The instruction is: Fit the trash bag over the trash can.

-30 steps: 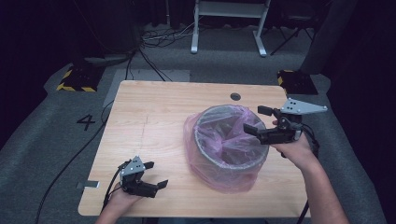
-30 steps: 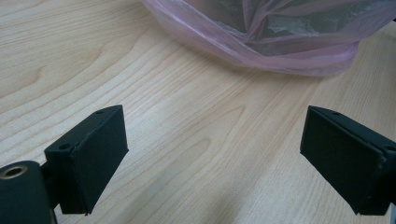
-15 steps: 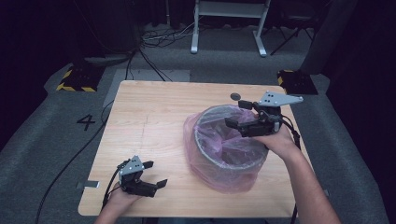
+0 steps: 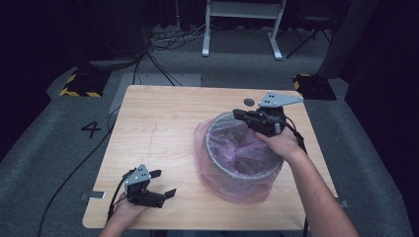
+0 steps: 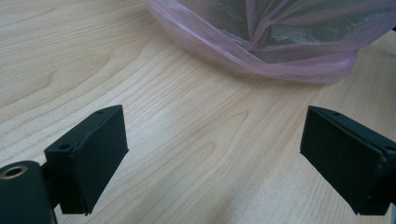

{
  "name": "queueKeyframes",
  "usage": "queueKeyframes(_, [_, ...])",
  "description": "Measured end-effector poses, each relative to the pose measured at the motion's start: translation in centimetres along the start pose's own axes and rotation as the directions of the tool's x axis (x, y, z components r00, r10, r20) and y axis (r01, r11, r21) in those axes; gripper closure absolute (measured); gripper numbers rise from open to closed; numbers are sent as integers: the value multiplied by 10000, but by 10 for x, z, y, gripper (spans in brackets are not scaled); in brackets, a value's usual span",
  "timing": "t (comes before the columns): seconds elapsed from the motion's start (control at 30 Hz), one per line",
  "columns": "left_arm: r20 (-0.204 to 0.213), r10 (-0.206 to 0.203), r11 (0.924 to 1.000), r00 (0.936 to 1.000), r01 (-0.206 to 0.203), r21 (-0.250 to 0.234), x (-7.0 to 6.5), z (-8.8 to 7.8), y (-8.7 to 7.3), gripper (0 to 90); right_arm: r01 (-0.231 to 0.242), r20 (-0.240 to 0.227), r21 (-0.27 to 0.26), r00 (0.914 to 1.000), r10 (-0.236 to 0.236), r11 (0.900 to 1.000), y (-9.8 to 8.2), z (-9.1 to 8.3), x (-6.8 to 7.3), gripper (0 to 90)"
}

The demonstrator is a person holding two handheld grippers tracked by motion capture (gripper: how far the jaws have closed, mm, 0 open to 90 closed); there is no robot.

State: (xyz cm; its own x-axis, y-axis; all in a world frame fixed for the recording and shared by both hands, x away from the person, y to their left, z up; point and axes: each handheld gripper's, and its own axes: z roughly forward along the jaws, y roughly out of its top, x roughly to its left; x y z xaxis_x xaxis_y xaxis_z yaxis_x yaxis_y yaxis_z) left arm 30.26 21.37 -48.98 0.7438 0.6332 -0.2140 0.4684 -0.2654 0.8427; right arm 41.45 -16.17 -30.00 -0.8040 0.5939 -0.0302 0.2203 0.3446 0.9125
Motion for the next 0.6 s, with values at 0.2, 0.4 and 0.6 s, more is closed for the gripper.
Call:
queueKeyframes(0.2, [26,-42,10000,10000,42,-58,0,0,0,76,561,-343,560,9979,-542,9969,0,13,7,900])
queueKeyframes(0.4, [6,-38,9999,10000,38,-122,0,-1,1,76,638,-378,940,9975,-605,9935,-2,23,13,900])
queueKeyframes(0.6, [26,-66,9999,10000,67,-156,0,-2,1,75,555,-347,1465,9981,-509,9876,-11,35,16,900])
